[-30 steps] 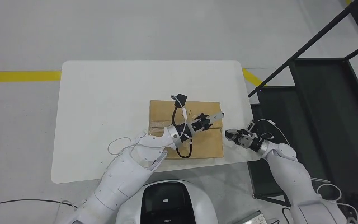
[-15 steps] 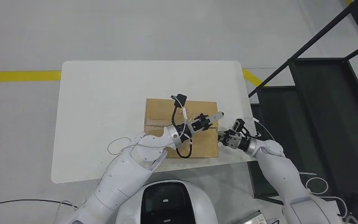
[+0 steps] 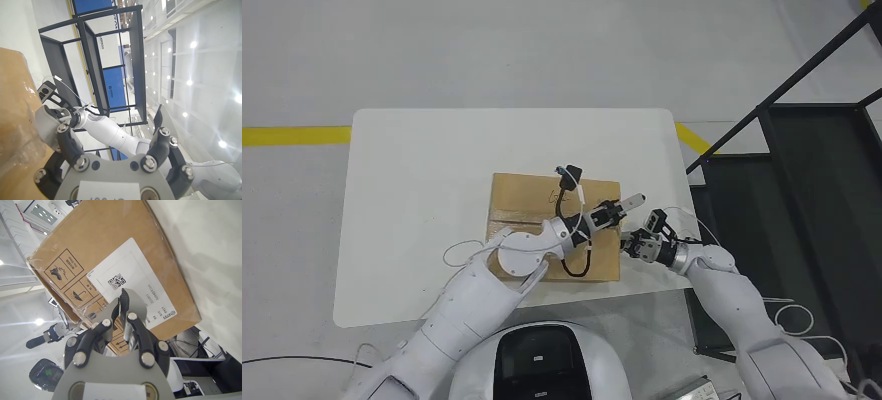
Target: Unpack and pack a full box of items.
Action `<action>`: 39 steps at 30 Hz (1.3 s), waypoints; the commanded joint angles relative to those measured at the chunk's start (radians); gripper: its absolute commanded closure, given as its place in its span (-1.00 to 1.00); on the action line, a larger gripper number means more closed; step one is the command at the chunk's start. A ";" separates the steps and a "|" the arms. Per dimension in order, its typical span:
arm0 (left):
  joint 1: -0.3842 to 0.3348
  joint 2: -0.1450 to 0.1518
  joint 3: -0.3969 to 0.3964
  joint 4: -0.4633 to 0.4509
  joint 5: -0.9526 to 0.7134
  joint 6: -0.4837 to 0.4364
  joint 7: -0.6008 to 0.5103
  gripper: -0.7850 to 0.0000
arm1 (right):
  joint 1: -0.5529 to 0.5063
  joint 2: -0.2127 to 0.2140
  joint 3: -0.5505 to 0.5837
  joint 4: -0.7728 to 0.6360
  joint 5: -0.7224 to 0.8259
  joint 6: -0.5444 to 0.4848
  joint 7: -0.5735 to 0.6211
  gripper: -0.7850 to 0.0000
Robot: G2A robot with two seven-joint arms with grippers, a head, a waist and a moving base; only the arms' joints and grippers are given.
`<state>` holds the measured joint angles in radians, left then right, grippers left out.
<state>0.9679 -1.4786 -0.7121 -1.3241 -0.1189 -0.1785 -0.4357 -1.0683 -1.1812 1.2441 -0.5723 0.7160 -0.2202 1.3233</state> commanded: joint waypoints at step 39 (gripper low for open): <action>0.677 0.145 -0.605 -0.616 0.142 -0.306 0.118 -1.00 | -0.035 0.083 0.239 0.032 0.174 -0.097 0.133 1.00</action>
<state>1.6340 -1.3352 -1.3014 -1.9393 0.0339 -0.4802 -0.3247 -1.0973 -1.0998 1.4781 -0.5256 0.8890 -0.3167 1.4533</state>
